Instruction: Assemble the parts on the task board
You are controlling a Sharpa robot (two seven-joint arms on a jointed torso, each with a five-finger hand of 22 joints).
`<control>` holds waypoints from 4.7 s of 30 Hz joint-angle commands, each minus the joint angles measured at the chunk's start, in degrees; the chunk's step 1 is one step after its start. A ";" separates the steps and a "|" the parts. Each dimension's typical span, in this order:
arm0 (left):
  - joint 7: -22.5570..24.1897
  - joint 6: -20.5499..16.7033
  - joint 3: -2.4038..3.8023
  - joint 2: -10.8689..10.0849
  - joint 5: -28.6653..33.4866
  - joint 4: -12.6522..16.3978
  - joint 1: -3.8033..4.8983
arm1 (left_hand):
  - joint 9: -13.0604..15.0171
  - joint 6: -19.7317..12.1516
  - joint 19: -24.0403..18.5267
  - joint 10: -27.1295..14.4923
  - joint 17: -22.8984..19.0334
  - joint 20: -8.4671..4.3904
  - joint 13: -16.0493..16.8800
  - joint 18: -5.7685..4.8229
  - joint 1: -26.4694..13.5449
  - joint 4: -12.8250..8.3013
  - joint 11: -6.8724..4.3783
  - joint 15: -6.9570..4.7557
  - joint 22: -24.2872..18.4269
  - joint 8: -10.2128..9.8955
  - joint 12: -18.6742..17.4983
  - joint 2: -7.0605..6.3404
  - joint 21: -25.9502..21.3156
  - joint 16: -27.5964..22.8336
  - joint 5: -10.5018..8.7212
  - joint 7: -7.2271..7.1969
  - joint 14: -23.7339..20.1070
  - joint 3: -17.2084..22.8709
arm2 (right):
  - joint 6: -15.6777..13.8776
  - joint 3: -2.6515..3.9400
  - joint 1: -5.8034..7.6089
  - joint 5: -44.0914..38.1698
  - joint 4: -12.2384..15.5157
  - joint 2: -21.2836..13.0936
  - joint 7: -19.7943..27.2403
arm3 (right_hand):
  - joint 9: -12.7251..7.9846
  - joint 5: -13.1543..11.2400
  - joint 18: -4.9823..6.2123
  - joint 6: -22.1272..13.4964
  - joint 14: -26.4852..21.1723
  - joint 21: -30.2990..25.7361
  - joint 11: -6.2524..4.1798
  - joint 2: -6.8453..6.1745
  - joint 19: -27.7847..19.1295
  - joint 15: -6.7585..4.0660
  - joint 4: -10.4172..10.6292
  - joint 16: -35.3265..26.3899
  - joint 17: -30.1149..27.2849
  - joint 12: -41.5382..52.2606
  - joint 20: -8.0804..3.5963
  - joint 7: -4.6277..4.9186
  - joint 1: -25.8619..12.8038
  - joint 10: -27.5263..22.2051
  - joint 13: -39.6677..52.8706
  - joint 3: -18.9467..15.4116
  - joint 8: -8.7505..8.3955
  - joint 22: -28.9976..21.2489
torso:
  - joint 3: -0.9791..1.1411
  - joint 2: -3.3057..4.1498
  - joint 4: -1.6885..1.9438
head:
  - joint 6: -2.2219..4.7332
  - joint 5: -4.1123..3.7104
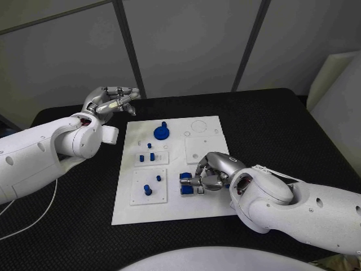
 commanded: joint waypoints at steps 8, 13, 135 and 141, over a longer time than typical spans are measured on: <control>0.18 0.58 0.04 -0.12 0.17 0.11 0.09 | -0.03 -0.27 -0.40 -0.46 -0.07 0.14 -0.05 -0.67 -0.32 -0.06 0.05 0.17 -0.07 0.20 0.32 0.07 -0.28 -0.16 -0.26 0.05 -0.39 -0.40 | -1.24 0.01 0.07 -1.71 1.84 -1.33 4.05 | 0.81 5.44 -0.43 -0.64 5.46 0.08 -0.25 1.07 0.05 -0.41 -1.58 0.29 12.64 0.31 -0.39 -0.16 8.88 0.49 4.45 2.67 0.85 0.52 | 0.06 0.00 -0.11 | -0.03 0.21; 0.20 0.61 0.04 -0.16 0.17 0.15 0.08 | -0.03 -0.27 -0.40 -0.46 -0.07 0.14 -0.05 -0.67 -0.32 -0.06 0.05 0.17 -0.07 0.20 0.32 0.07 -0.28 -0.16 -0.26 0.05 -0.39 -0.40 | -1.92 0.00 0.07 -2.54 2.72 -2.81 4.64 | 0.83 6.13 -0.42 -1.36 5.48 -0.01 -0.17 1.52 -0.02 -0.39 -3.57 0.33 12.74 0.13 -0.41 0.03 14.02 0.41 4.46 3.55 0.56 0.46 | 0.02 -0.05 -0.04 | -0.06 0.11; 0.32 0.46 0.02 -1.09 0.17 0.76 -0.10 | -0.05 -0.37 -0.40 -0.61 -0.14 0.15 -0.05 -0.66 -0.29 -0.15 0.06 0.18 -0.09 0.23 0.44 0.10 -0.32 -0.14 -0.25 0.07 -0.40 -0.43 | -3.10 1.56 -0.18 11.10 3.99 -8.54 0.29 | -2.36 11.94 -0.13 2.80 5.28 -1.53 0.40 3.10 -0.58 0.14 -1.74 -0.34 11.72 -3.92 0.13 0.75 21.44 -0.43 2.76 14.39 -11.73 -0.54 | 0.00 -0.27 -0.27 | -1.68 -0.46; 0.31 0.44 0.02 -1.04 0.17 0.81 -0.09 | -0.04 -0.40 -0.39 -0.69 -0.23 0.16 -0.03 -0.66 -0.29 -0.23 0.06 0.18 -0.12 0.32 0.64 0.15 -0.35 -0.11 -0.24 0.07 -0.41 -0.47 | -1.38 1.56 -0.18 13.05 3.07 -7.12 -0.11 | -2.20 12.24 -0.13 3.10 5.29 -1.53 0.37 2.95 -0.58 0.10 -1.39 -0.31 11.76 -3.79 0.09 0.72 20.79 -0.33 2.87 14.40 -11.63 -0.53 | -0.06 -0.30 -0.22 | -1.71 -0.55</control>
